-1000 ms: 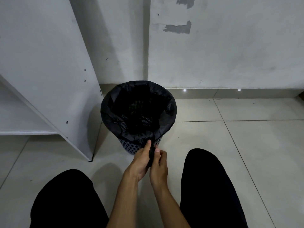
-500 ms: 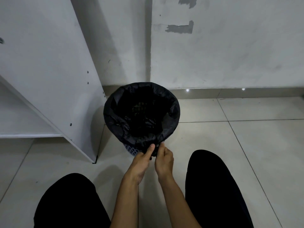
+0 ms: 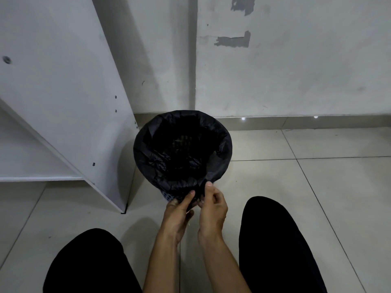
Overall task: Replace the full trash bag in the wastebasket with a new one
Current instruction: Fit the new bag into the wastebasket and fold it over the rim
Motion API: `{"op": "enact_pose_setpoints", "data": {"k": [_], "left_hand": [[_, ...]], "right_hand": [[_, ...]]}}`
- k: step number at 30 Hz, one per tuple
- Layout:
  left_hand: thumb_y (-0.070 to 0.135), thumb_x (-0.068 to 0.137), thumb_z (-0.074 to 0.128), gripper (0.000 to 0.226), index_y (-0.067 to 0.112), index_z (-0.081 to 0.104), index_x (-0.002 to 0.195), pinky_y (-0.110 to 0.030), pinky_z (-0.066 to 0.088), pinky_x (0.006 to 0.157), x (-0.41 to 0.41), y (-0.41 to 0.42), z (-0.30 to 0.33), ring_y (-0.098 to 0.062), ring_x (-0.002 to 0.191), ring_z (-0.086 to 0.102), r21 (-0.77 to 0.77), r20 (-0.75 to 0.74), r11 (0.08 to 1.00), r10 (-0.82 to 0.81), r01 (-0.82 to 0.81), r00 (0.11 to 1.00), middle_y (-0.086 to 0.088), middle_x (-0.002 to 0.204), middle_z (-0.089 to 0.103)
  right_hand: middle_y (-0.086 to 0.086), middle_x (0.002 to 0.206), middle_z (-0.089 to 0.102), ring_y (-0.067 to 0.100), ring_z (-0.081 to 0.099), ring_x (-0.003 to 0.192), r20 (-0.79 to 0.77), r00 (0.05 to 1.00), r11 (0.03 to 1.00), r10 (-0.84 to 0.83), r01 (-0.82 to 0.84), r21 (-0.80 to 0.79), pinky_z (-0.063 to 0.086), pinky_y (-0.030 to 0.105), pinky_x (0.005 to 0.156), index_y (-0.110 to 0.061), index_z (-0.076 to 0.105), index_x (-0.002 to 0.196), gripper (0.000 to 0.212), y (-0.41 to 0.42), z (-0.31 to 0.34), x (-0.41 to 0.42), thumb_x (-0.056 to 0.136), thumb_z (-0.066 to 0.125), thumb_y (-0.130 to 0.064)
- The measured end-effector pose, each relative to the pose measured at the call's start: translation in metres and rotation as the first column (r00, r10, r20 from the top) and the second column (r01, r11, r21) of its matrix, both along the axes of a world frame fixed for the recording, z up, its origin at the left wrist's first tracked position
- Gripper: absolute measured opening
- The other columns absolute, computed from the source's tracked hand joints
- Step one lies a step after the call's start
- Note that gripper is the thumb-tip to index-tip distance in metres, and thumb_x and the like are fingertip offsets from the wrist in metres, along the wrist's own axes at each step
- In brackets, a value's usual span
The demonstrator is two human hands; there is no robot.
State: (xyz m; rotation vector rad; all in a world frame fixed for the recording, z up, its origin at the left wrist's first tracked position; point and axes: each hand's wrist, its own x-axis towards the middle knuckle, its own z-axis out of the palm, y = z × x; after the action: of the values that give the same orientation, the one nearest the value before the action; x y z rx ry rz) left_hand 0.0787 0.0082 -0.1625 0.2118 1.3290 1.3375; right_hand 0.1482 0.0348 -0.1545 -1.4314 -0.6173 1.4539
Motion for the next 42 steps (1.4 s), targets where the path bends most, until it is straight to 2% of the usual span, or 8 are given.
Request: {"op": "enact_pose_setpoints", "data": {"k": [6,11,16,24,28,34,40,42], "left_hand": [[0.02,0.097,0.057,0.025,0.011,0.069,0.116,-0.042,0.046,0.102,0.0,-0.001,-0.001,-0.024,0.111,0.066,0.014,0.046,1.0,-0.013,0.013,0.999,-0.008,0.113,0.073],[0.027,0.094,0.06,0.03,0.011,0.07,0.117,-0.048,0.039,0.11,-0.004,0.0,0.002,-0.029,0.117,0.06,0.018,0.184,0.999,0.035,-0.039,0.982,-0.011,0.118,0.071],[0.059,0.084,0.059,0.061,0.009,0.069,0.116,-0.034,0.046,0.092,-0.01,0.008,0.009,-0.022,0.094,0.063,-0.024,0.267,0.989,0.149,-0.148,0.952,-0.011,0.106,0.071],[0.031,0.09,0.067,0.041,0.002,0.064,0.12,-0.04,0.054,0.095,-0.01,0.024,0.013,-0.029,0.108,0.067,-0.108,0.305,0.953,0.303,-0.283,0.903,-0.018,0.113,0.071],[0.022,0.086,0.072,0.039,0.0,0.065,0.117,-0.035,0.06,0.077,-0.013,0.031,0.002,-0.028,0.102,0.07,-0.116,0.265,0.928,0.371,-0.353,0.89,-0.018,0.111,0.072],[0.026,0.083,0.074,0.049,0.0,0.063,0.123,-0.045,0.047,0.104,-0.008,0.027,-0.006,-0.032,0.114,0.064,-0.041,0.279,0.934,0.353,-0.356,0.893,-0.019,0.121,0.067],[0.024,0.088,0.064,0.055,0.005,0.051,0.138,-0.046,0.033,0.116,-0.008,0.01,-0.017,-0.032,0.13,0.052,0.116,0.414,0.905,0.331,-0.41,0.848,-0.023,0.137,0.056],[0.024,0.09,0.062,0.049,0.009,0.054,0.136,-0.048,0.035,0.114,-0.007,0.008,-0.017,-0.032,0.126,0.055,0.101,0.395,0.904,0.347,-0.415,0.851,-0.02,0.134,0.059]], "right_hand": [[-0.004,0.102,0.071,0.01,0.069,0.091,0.108,0.994,0.997,0.029,-0.021,-0.07,0.055,0.023,0.081,-0.016,0.065,0.11,0.044,0.008,0.017,-0.016,0.08,0.079,-0.046],[0.001,0.088,0.071,0.016,0.068,0.08,0.174,0.984,0.992,0.03,-0.008,-0.129,0.054,0.024,0.07,-0.011,0.067,0.089,0.026,0.03,0.022,-0.019,0.083,0.078,-0.034],[0.007,0.086,0.075,0.021,0.072,0.08,0.143,0.989,0.992,0.04,-0.022,-0.125,0.06,0.034,0.075,-0.007,0.069,0.085,0.021,0.036,0.017,-0.017,0.081,0.079,-0.025],[0.01,0.094,0.076,0.018,0.073,0.081,0.014,0.995,0.993,0.094,-0.093,-0.071,0.056,0.024,0.064,-0.003,0.071,0.098,0.013,0.038,0.022,-0.007,0.086,0.071,-0.008],[0.012,0.1,0.074,0.023,0.072,0.088,0.012,0.997,0.992,0.072,-0.07,-0.108,0.059,0.031,0.072,-0.008,0.065,0.095,0.012,0.038,0.023,-0.012,0.086,0.072,-0.012],[0.011,0.104,0.07,0.026,0.072,0.091,-0.022,1.0,0.962,0.01,-0.016,-0.273,0.061,0.037,0.08,-0.008,0.062,0.114,0.046,0.031,0.019,-0.025,0.079,0.082,-0.03],[0.015,0.085,0.07,0.026,0.063,0.067,-0.148,0.987,0.941,-0.064,0.01,-0.339,0.052,0.025,0.049,0.0,0.064,0.093,0.02,0.039,0.029,-0.026,0.08,0.077,-0.009],[0.016,0.081,0.068,0.027,0.063,0.067,-0.206,0.975,0.928,-0.082,-0.001,-0.372,0.058,0.035,0.059,-0.002,0.064,0.09,0.016,0.038,0.032,-0.03,0.079,0.074,-0.007]]}}
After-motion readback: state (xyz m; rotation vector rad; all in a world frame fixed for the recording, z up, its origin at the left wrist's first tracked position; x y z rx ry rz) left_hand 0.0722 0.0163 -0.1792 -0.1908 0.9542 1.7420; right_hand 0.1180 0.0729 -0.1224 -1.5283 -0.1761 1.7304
